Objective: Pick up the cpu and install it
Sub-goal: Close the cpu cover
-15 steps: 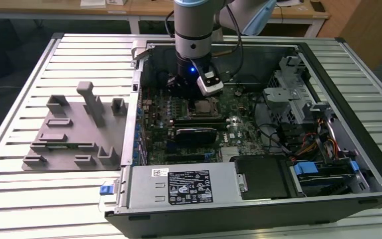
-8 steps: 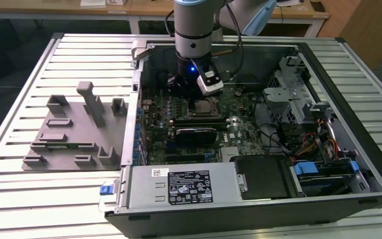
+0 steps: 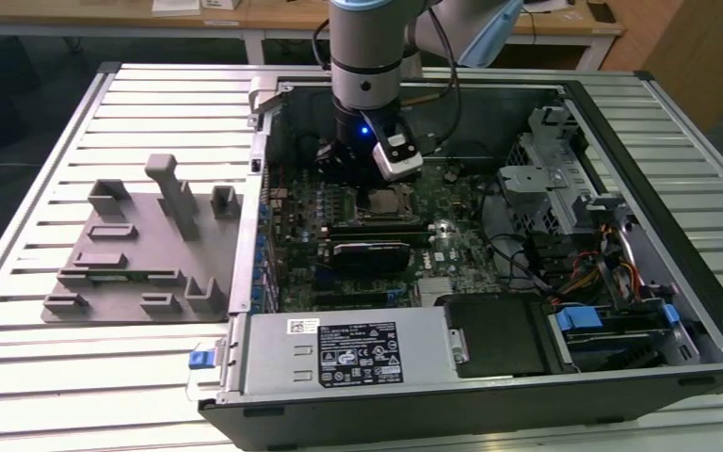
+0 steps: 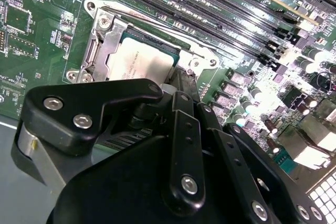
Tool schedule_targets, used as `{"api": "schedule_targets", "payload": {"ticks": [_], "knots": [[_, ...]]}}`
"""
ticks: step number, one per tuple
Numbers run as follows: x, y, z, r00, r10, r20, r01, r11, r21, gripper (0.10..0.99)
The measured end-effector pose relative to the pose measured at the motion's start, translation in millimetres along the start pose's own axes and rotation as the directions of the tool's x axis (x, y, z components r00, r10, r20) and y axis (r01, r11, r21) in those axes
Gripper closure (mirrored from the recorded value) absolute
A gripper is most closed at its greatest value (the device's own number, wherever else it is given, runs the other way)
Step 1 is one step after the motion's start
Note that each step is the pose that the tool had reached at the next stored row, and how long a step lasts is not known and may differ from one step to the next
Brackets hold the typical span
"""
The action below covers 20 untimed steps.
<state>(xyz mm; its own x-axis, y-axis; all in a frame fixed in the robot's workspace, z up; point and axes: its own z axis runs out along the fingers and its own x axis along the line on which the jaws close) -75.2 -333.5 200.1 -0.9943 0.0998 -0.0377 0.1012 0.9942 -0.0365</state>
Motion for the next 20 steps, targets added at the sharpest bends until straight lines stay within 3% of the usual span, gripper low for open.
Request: {"api": "schedule_targets", "payload": {"ticks": [10, 16, 20], "knots": [[-0.5, -0.5, -13.1, 1.0000, 0.000, 0.0007, 0.000, 1.0000, 0.000, 0.980], [-1.1, -0.4, -13.4, 1.0000, 0.000, 0.0007, 0.000, 1.0000, 0.000, 0.980], [-9.5, 0.4, -13.1, 1.0000, 0.000, 0.0008, 0.000, 1.0000, 0.000, 0.980]]}}
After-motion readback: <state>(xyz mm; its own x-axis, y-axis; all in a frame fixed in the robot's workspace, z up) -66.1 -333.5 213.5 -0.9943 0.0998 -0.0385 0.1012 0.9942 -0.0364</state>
